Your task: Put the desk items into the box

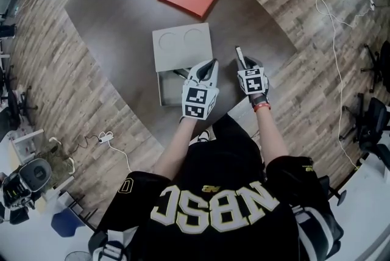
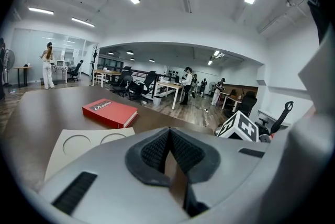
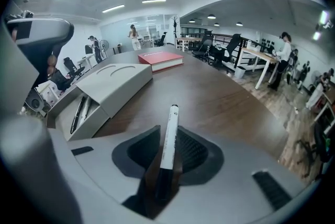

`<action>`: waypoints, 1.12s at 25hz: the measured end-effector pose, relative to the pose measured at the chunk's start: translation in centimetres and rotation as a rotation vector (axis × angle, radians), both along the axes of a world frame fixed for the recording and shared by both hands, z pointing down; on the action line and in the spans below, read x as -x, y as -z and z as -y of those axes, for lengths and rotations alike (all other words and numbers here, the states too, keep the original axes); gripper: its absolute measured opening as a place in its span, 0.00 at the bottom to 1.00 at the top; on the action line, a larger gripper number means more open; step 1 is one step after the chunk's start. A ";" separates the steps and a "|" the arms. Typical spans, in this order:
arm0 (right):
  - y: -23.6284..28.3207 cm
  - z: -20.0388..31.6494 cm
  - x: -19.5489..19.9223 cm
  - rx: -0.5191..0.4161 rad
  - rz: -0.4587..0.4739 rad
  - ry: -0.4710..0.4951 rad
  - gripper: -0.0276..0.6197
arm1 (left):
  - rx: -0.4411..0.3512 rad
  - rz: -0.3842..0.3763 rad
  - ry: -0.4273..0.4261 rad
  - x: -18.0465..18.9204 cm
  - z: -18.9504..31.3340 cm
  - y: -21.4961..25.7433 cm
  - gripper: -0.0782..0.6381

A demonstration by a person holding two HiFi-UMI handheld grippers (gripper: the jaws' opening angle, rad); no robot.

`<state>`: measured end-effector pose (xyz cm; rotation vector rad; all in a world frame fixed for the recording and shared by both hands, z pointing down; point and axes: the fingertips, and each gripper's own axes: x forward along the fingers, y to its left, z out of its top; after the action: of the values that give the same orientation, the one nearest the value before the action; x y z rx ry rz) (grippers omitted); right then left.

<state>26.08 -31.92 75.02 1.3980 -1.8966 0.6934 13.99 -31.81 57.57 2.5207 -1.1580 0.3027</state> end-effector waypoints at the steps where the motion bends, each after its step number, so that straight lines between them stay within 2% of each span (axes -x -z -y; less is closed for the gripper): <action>1: -0.2 0.1 0.0 0.005 -0.003 0.001 0.21 | 0.003 0.002 0.003 0.1 0.1 -0.1 0.13; 15: -1.4 0.9 -0.5 0.035 -0.017 -0.006 0.16 | 0.019 0.015 0.049 1.4 0.9 -0.5 0.13; 23: 1.5 0.4 0.0 -0.007 0.004 0.005 0.16 | 0.011 0.011 0.071 2.4 0.9 -0.1 0.13; 28: 3.8 -0.9 1.7 -0.027 0.033 0.043 0.16 | 0.002 0.009 0.088 3.3 0.5 0.3 0.13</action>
<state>24.40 -31.02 71.19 1.3655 -1.9629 0.6766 10.73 -32.26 57.25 2.4604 -1.2676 0.2931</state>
